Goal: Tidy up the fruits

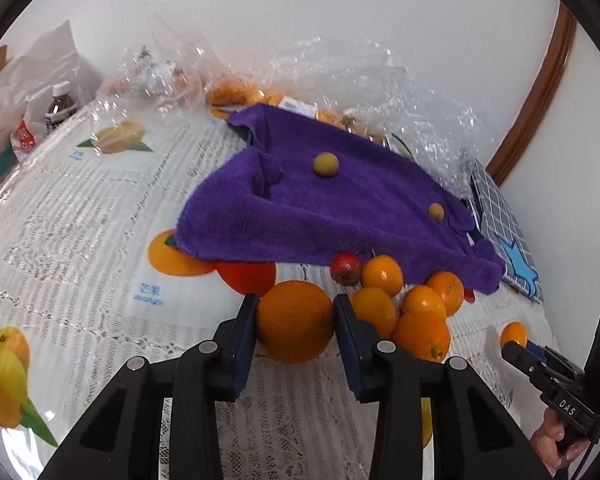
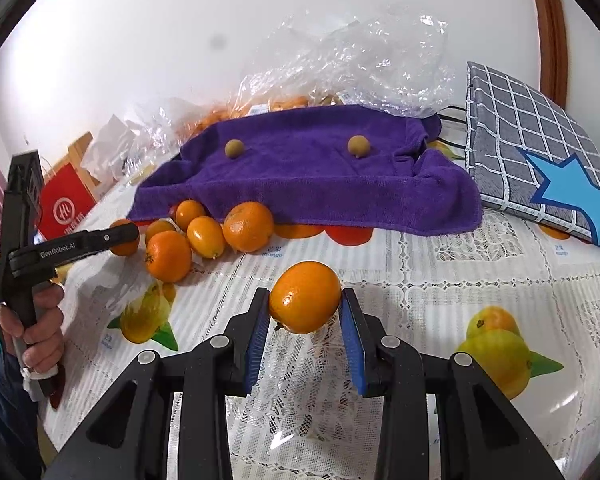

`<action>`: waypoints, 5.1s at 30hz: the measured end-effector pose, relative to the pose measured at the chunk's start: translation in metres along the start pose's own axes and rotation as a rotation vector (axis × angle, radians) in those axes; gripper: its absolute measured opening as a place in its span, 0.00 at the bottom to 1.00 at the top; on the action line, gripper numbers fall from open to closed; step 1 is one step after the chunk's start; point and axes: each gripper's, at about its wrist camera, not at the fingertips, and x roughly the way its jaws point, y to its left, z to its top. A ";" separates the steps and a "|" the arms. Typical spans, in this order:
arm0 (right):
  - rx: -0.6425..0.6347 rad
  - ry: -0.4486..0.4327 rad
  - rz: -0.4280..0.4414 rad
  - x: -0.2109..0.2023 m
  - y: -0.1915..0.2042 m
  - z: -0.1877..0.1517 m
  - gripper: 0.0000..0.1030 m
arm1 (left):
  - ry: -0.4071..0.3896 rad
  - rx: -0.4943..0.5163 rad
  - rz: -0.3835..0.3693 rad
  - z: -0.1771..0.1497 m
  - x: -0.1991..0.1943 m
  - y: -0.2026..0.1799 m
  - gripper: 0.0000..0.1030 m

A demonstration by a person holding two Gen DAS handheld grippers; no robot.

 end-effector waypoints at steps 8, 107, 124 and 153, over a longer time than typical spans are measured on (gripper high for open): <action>0.037 -0.019 -0.021 -0.007 -0.007 0.005 0.34 | -0.112 0.027 -0.009 0.003 -0.019 -0.007 0.35; 0.024 -0.025 -0.136 0.086 -0.023 0.121 0.66 | -0.101 0.099 0.126 0.095 0.085 -0.036 0.45; 0.128 -0.152 -0.128 0.037 -0.039 0.131 0.66 | -0.233 0.085 0.137 0.087 0.052 -0.030 0.53; 0.048 0.088 0.136 0.064 0.022 0.059 0.48 | -0.262 0.027 0.150 0.017 -0.028 -0.006 0.56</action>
